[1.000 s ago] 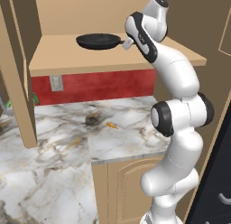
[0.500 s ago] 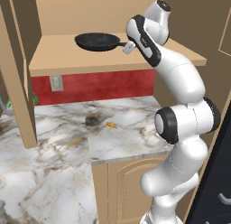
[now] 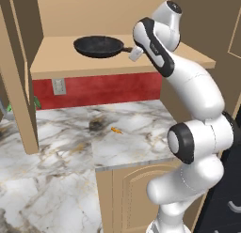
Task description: Retrieve the pan from the cabinet, then place the raw meat into the pan to avoid contamination.
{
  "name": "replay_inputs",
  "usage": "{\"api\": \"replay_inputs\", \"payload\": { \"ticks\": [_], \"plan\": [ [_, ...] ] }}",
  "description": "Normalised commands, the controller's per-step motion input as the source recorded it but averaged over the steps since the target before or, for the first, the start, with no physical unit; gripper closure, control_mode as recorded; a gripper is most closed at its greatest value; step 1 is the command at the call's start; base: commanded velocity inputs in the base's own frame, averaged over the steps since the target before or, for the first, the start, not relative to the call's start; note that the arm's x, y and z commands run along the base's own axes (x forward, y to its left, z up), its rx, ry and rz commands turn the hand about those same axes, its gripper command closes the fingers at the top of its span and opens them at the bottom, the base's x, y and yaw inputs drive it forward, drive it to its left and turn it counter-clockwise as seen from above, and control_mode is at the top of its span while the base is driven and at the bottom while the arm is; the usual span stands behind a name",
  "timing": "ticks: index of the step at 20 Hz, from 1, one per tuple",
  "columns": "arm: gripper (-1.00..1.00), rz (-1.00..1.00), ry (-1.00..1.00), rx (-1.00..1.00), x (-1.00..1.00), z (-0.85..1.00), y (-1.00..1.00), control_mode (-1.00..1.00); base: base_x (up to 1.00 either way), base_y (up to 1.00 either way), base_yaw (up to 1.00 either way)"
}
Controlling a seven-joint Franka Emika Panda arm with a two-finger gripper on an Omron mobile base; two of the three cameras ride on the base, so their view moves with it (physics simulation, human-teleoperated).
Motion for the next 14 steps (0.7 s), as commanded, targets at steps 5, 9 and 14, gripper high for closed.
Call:
{"api": "replay_inputs", "payload": {
  "ticks": [5,9,14],
  "plan": [
    [1.0,0.06,-0.01,-0.03,-0.55,0.0,0.14,-1.0,0.0,0.0,0.0],
    [1.0,0.05,-0.01,-0.02,-0.58,0.0,0.1,-1.0,0.0,0.0,0.0],
    [1.0,0.06,0.0,-0.01,-0.62,0.0,0.13,-1.0,0.0,0.0,0.0]
  ]
}}
